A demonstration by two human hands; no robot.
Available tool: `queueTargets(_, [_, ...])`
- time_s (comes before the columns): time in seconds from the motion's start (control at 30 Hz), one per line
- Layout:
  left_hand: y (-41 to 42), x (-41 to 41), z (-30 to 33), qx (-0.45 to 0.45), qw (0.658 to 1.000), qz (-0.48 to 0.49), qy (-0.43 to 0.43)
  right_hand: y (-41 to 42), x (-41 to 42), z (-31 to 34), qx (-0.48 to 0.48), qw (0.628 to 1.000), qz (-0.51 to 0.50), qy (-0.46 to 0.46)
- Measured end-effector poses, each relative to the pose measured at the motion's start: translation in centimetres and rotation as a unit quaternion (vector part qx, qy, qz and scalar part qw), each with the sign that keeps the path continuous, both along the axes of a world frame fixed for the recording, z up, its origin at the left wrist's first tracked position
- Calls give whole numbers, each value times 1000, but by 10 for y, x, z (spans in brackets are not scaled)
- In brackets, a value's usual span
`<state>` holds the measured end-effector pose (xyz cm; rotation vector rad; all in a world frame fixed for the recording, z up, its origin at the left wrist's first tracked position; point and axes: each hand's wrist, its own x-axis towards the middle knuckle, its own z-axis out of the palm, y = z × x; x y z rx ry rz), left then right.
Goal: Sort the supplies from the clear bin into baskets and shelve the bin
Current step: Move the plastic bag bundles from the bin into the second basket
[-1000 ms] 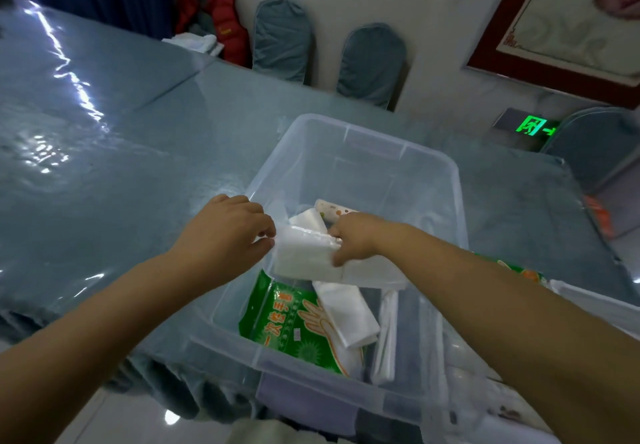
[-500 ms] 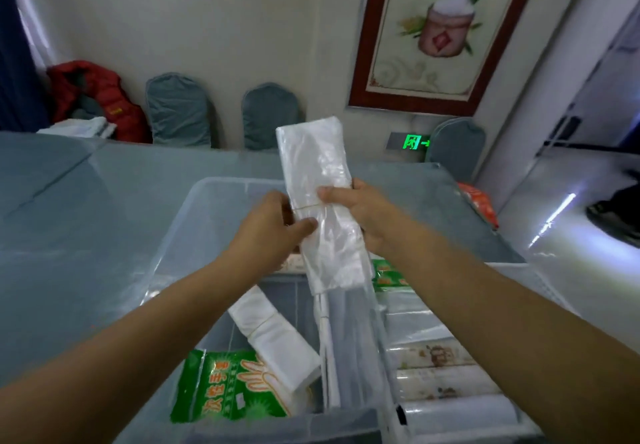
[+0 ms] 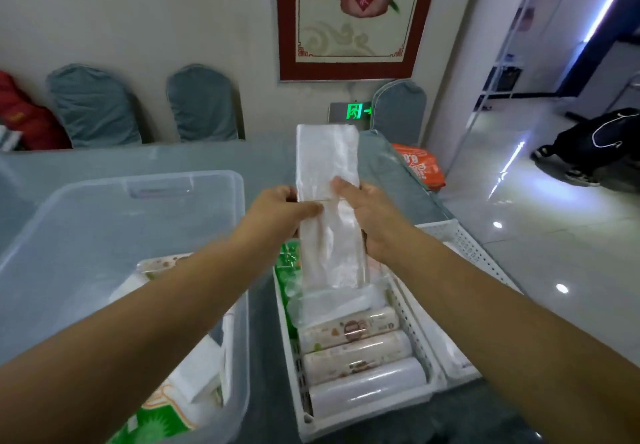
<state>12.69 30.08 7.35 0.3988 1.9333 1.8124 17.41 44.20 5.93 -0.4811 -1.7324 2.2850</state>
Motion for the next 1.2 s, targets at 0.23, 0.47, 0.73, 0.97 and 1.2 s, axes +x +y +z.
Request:
queueTargets(0.23, [145, 43, -19, 36, 999, -6, -28, 140, 53, -22, 3, 999, -19, -41])
queueTargets(0.47, [254, 73, -81, -102, 991, -34, 82, 265, 106, -62, 32, 993, -58, -95])
queueTargets(0.73, [269, 115, -193, -433, 685, -428, 399, 338, 155, -127, 47, 974, -136, -176])
queueTargets(0.97, [285, 106, -220, -370, 505, -490, 606, 354, 172, -154, 32, 963, -175, -203])
queueTargets(1.2, [295, 100, -213, -375, 375, -486, 695, 356, 175, -163, 39, 961, -176, -210])
